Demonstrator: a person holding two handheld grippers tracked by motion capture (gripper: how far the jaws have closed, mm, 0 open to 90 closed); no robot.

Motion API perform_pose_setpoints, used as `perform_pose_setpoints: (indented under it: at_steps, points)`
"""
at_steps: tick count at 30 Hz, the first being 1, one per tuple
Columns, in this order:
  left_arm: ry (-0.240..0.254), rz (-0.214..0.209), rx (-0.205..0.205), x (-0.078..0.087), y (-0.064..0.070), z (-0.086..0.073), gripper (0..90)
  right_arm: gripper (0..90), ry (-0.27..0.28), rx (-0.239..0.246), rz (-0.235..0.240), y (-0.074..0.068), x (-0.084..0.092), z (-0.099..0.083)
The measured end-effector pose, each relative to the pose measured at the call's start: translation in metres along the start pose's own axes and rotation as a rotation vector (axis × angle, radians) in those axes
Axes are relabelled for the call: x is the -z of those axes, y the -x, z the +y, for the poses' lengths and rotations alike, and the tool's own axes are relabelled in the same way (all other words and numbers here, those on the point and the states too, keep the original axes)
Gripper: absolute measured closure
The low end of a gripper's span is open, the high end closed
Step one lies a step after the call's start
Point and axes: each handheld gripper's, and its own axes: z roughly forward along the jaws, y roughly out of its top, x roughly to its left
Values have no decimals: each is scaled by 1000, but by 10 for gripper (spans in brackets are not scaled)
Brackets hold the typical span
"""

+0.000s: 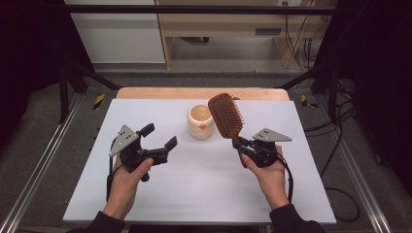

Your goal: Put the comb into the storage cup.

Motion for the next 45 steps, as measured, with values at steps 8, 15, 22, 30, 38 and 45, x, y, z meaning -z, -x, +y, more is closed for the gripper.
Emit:
perform_pose_setpoints:
  at_steps: [8, 15, 22, 30, 38, 45]
  points:
    - [-13, -36, 24, -15, 8, 4, 43, 730, 6, 14, 14, -9, -3, 1]
    - [-17, -57, 27, -25, 17, 7, 42, 729, 15, 22, 23, -16, -6, 1]
    - [-15, -71, 45, -34, 22, 9, 41, 729, 16, 37, 40, -23, -8, 1]
    - [-6, -72, 71, -40, 20, 11, 43, 729, 26, 57, 59, -31, -11, 2]
    - [-3, -64, 103, -44, 20, 10, 42, 729, 43, 70, 80, -39, -12, 3]
    - [-2, -69, 125, -46, 19, 11, 43, 729, 51, 80, 98, -44, -13, 2]
